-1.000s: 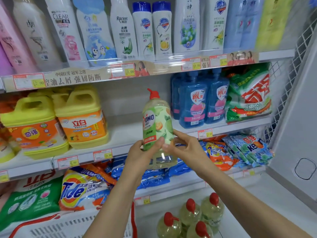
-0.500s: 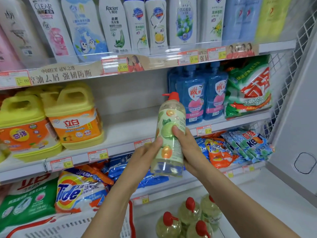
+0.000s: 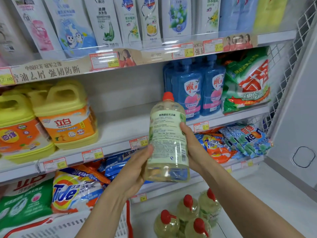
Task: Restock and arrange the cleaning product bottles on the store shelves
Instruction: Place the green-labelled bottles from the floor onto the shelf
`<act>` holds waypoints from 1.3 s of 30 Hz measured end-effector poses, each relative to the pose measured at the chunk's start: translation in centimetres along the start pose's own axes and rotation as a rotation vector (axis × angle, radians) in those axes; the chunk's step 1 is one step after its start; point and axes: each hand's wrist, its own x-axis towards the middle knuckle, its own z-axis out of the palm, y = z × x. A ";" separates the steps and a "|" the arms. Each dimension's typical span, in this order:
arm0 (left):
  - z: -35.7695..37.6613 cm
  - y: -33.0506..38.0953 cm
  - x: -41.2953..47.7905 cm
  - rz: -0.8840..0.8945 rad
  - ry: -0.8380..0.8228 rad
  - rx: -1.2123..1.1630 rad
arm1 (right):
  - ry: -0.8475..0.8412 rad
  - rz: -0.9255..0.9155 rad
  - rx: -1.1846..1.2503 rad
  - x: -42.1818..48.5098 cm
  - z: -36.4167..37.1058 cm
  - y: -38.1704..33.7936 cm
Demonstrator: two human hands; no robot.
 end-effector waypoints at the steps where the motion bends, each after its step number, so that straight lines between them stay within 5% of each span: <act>1: -0.1 -0.2 0.0 0.003 0.002 0.098 | -0.016 0.016 0.068 0.1 0.0 0.0; 4: -0.6 0.0 0.1 0.124 0.135 0.389 | 0.050 -0.120 0.007 0.4 0.1 -0.1; 10: 2.1 -1.0 0.7 0.147 0.238 0.558 | 0.164 -0.216 -0.242 0.5 1.1 0.5; 16: -0.2 -1.1 1.1 0.015 0.211 -0.048 | 0.075 -0.164 -0.390 0.7 -0.5 -0.4; 20: -1.0 -1.4 1.0 -0.088 0.121 -0.275 | 0.018 0.056 -0.434 1.0 -0.6 0.2; 29: -4.3 0.2 2.6 -0.096 0.171 0.293 | 0.075 0.049 -0.232 2.2 0.5 1.9; 32: -5.5 2.0 2.0 0.105 0.220 0.520 | 0.139 -0.035 -0.159 3.4 1.8 1.5; 36: -8.8 3.0 3.4 0.377 0.440 0.535 | 0.210 -0.090 -0.114 7.4 3.6 -0.1; 39: -11.9 2.2 5.7 0.449 0.523 1.029 | 0.288 -0.135 -0.125 12.4 4.4 -1.2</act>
